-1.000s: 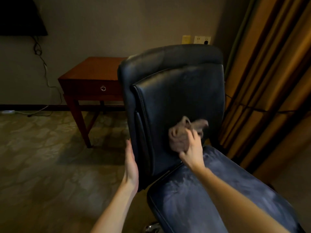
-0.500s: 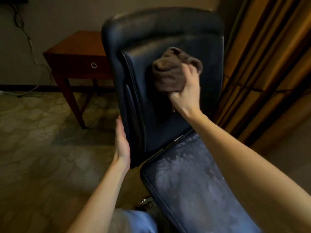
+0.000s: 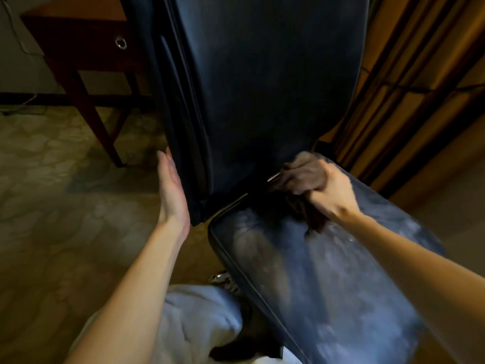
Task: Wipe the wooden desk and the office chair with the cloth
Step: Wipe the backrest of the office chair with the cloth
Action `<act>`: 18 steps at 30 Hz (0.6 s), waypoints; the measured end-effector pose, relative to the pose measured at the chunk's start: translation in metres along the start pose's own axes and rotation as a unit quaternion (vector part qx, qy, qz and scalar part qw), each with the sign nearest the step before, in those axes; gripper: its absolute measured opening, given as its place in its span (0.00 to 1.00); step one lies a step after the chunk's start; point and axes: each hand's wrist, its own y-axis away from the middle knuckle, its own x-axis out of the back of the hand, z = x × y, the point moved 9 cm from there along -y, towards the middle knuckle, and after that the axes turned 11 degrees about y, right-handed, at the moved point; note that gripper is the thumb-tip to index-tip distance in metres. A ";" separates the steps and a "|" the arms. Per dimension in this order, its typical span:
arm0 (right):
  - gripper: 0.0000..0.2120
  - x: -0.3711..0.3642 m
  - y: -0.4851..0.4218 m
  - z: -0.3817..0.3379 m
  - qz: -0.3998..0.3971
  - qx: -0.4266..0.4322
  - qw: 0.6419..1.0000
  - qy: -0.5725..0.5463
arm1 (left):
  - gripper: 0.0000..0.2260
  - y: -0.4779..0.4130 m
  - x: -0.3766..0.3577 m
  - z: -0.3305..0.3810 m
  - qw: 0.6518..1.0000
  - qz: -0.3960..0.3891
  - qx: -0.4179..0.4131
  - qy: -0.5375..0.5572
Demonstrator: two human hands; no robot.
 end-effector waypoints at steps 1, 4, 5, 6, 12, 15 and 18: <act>0.25 0.006 0.007 0.010 0.035 -0.014 0.999 -0.008 | 0.28 0.001 0.000 -0.001 1.000 0.002 -0.001 -0.002; 0.29 -0.001 0.020 -0.009 0.071 0.044 0.996 -0.019 | 0.27 0.003 -0.003 0.000 1.000 0.019 0.006 -0.013; 0.33 -0.012 0.020 -0.026 0.064 0.077 0.995 -0.025 | 0.27 0.002 -0.003 -0.002 1.000 0.023 0.010 -0.015; 0.37 -0.029 0.019 -0.042 0.051 0.109 0.992 -0.025 | 0.27 0.001 0.000 -0.006 0.999 0.028 0.015 -0.024; 0.50 -0.169 0.016 -0.068 -0.195 0.115 0.950 0.214 | 0.30 -0.012 0.025 -0.041 0.987 0.062 0.110 -0.100; 0.51 -0.189 0.005 -0.062 -0.209 0.066 0.962 0.161 | 0.31 -0.020 0.027 -0.042 0.985 0.038 0.106 -0.132; 0.54 -0.190 0.002 -0.077 -0.180 0.100 0.964 0.170 | 0.31 -0.025 0.027 -0.045 0.984 0.010 0.111 -0.136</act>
